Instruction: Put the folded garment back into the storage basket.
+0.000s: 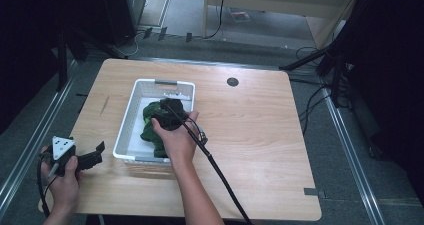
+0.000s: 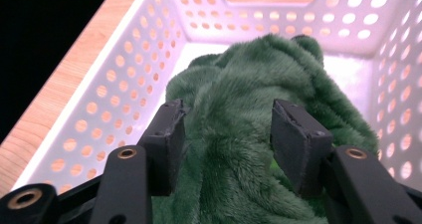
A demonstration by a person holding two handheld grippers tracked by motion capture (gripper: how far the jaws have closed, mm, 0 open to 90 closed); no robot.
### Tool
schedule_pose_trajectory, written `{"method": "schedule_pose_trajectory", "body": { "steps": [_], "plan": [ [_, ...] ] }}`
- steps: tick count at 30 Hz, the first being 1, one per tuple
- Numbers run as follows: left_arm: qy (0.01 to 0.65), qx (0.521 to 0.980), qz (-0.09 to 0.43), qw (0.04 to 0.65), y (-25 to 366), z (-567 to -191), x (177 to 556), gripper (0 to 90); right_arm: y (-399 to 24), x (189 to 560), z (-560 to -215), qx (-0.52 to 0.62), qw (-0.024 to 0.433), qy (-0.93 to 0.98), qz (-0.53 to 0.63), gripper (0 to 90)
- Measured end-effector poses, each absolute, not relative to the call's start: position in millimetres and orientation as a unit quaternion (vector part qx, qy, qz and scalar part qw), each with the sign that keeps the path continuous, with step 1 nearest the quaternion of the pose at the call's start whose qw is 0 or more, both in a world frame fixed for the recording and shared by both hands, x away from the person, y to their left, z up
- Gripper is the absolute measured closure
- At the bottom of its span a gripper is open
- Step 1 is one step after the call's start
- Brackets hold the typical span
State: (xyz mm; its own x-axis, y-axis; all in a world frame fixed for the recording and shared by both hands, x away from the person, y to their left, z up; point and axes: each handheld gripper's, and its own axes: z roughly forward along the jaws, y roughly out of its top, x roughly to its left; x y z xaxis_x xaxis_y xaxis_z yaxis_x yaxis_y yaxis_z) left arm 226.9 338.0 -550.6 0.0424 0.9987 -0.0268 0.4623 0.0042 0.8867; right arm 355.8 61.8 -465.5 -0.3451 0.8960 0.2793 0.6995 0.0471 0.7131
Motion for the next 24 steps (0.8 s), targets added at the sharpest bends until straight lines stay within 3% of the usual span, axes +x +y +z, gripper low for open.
{"method": "schedule_pose_trajectory", "body": {
  "steps": [7,8,9,12,24],
  "plan": [
    [0.596,0.613,0.351,0.382,338,-551,227,0.1,56,353,-456,0.54,0.134,0.716,0.422,34.1],
    [0.596,0.613,0.351,0.382,338,-551,227,0.1,54,351,-452,0.535,0.14,0.717,0.425,27.6],
    [0.596,0.613,0.351,0.382,338,-551,227,0.1,54,351,-452,0.535,0.14,0.717,0.425,27.6],
    [0.595,0.613,0.352,0.382,338,-551,227,0.1,50,347,-446,0.526,0.165,0.713,0.434,15.5],
    [0.595,0.613,0.351,0.383,338,-551,227,0.1,33,337,-432,0.505,0.169,0.698,0.479,11.1]
  ]
}}
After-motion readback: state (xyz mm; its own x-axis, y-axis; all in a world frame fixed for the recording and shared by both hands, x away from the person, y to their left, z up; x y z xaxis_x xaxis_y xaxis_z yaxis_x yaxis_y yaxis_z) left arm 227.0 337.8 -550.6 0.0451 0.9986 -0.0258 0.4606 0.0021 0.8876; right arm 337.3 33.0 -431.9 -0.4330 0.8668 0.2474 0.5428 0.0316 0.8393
